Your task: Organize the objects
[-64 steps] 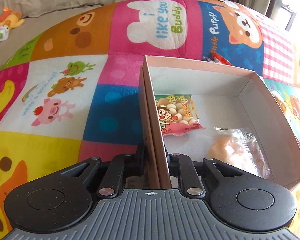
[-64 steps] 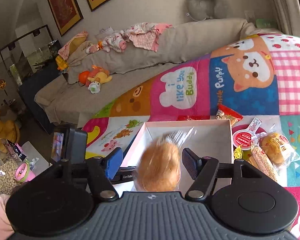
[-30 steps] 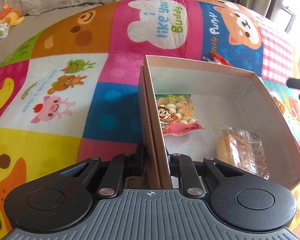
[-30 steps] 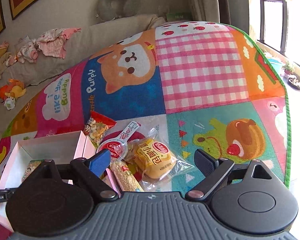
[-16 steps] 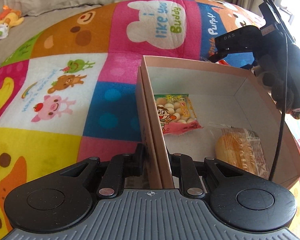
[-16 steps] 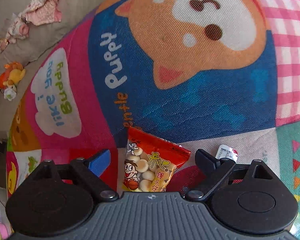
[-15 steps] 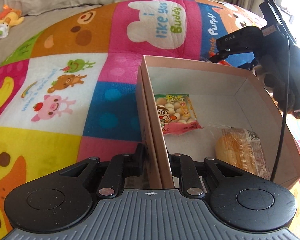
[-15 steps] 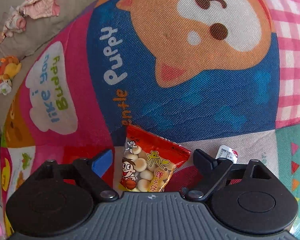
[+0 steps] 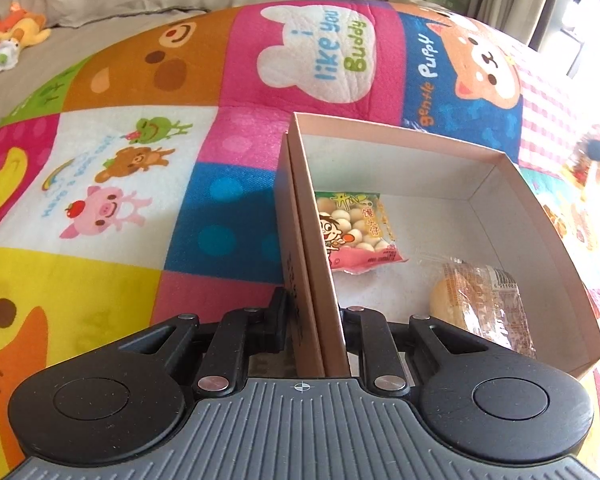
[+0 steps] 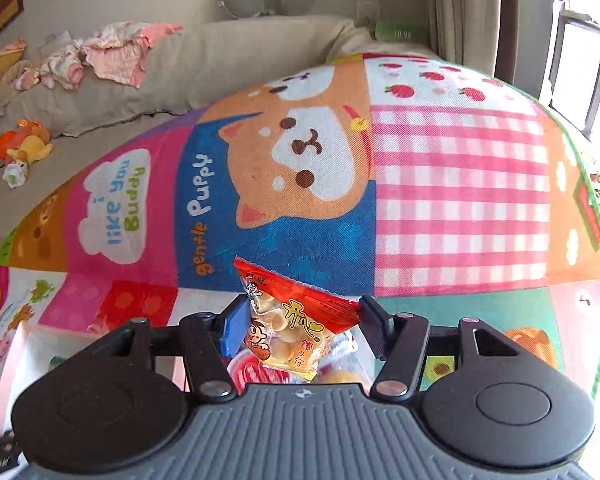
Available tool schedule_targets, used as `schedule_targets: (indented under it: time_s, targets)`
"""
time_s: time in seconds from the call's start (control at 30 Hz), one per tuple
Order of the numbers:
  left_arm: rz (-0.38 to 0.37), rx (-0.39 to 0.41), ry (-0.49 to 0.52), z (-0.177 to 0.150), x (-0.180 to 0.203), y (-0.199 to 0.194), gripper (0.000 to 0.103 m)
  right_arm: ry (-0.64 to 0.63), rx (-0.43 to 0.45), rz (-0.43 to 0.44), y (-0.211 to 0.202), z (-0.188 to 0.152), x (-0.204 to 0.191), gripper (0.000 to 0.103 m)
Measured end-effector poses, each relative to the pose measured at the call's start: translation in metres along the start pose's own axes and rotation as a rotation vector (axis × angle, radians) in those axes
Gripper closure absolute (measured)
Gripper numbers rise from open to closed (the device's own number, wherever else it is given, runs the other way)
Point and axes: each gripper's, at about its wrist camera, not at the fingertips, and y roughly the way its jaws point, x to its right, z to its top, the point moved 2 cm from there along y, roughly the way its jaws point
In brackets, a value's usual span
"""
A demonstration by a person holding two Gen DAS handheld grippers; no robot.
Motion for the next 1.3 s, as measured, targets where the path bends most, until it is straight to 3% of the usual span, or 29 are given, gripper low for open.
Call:
schedule_targets:
  time_s: [0.2, 0.47, 0.53, 0.73, 0.8, 0.93, 1.03, 1.2, 1.3]
  targets:
    - [0.017, 0.002, 0.005, 0.0, 0.002, 0.0, 0.084, -0.013, 0.025, 0.071, -0.089, -0.048, 0.03, 0.044]
    - [0.044, 0.003, 0.006, -0.001, 0.006, 0.0, 0.085, -0.058, -0.178, 0.197, -0.127, -0.146, 0.031, 0.04]
    - [0.046, -0.001, 0.004, 0.0, 0.006, 0.0, 0.085, -0.054, -0.183, 0.209, -0.129, -0.156, 0.031, 0.038]
    - [0.05, -0.004, 0.013, -0.001, 0.007, -0.001, 0.086, -0.047, -0.101, 0.126, -0.127, -0.163, 0.039, 0.031]
    - [0.05, -0.003, 0.012, -0.001, 0.006, -0.001, 0.086, -0.063, -0.095, 0.109, -0.125, -0.167, 0.039, 0.023]
    - [0.047, -0.001, 0.014, -0.001, 0.006, -0.001, 0.086, -0.052, -0.128, 0.154, -0.117, -0.183, 0.035, 0.013]
    - [0.044, 0.0, 0.012, -0.002, 0.005, -0.001, 0.086, -0.101, -0.155, 0.157, -0.111, -0.201, 0.021, 0.012]
    - [0.042, 0.002, 0.009, -0.002, 0.005, -0.001, 0.086, -0.24, -0.122, 0.101, -0.111, -0.219, -0.003, 0.012]
    - [0.041, 0.006, 0.008, -0.003, 0.005, -0.001, 0.086, -0.305, -0.103, 0.014, -0.111, -0.226, -0.003, 0.012]
